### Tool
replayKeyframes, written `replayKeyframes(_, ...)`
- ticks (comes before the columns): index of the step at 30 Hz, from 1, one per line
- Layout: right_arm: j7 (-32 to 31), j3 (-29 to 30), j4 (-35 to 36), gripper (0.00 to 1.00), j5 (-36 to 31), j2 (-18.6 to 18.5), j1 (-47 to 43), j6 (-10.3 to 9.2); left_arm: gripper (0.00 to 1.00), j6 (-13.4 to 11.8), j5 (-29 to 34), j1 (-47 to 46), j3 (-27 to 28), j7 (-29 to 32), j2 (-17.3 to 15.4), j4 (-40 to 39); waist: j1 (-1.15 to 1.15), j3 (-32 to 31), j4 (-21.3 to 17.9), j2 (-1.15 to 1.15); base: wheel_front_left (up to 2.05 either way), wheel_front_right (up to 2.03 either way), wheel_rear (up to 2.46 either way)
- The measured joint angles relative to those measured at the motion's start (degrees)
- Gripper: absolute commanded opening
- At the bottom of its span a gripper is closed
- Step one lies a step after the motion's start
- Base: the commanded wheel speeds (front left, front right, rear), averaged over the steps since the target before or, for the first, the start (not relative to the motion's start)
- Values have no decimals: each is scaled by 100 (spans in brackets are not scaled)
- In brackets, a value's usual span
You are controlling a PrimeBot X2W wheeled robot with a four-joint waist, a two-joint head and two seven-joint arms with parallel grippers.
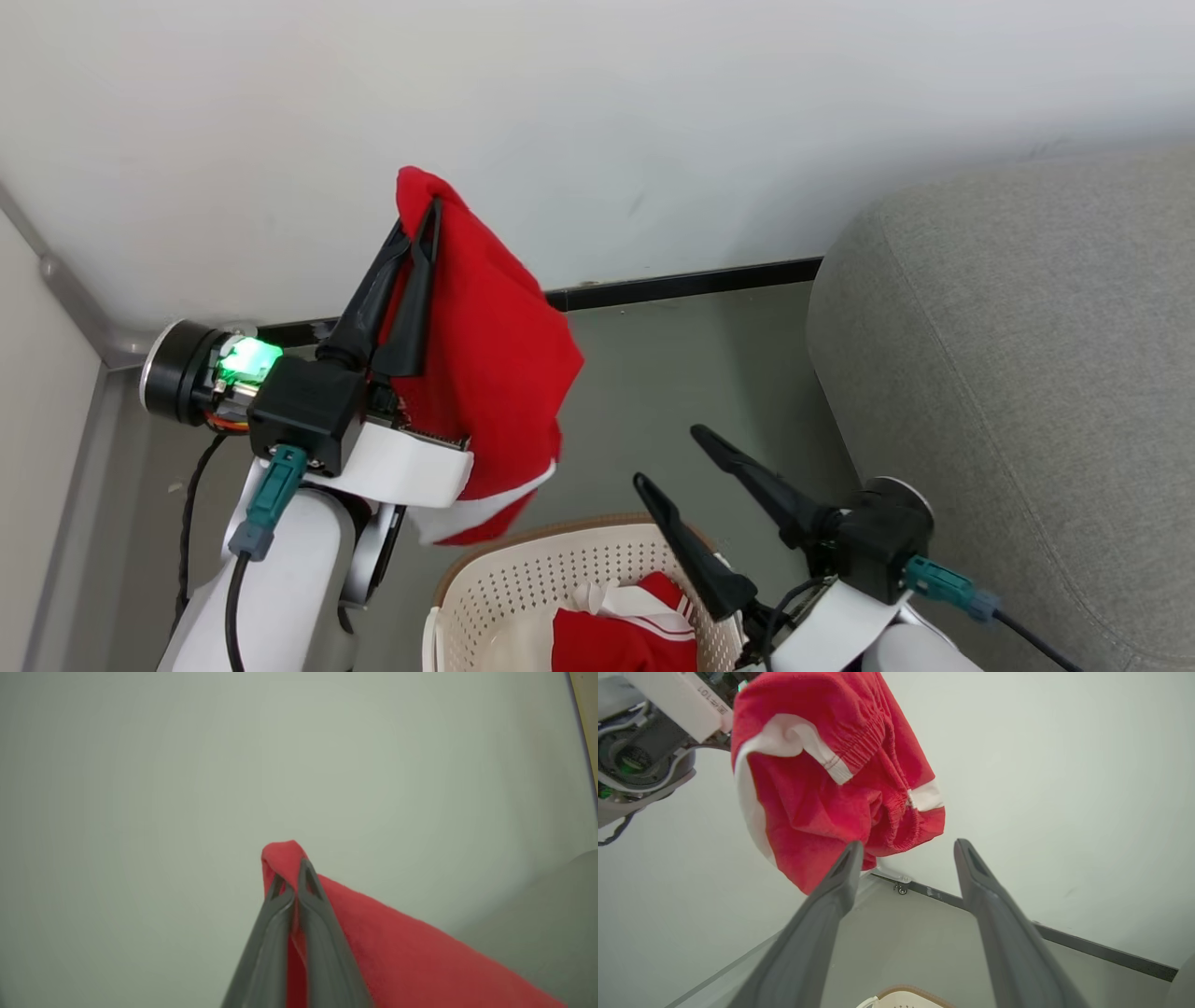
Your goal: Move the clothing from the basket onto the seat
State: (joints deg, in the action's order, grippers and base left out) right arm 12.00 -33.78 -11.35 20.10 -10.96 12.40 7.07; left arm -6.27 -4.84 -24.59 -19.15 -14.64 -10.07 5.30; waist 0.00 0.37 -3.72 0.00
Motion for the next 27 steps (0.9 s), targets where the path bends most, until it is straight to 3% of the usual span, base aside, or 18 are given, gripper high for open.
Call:
replayKeyframes(13,-310,-931,255,100,1150,-634,655,0,0,287,-108,-153,-264,0,156,-163,0,-76,56,0,0,0,0)
replayKeyframes(27,-497,-1851,211,100,1747,-1169,1466,0,0,435,-158,-217,-423,0,219,-164,0,-103,188,0,0,0,0)
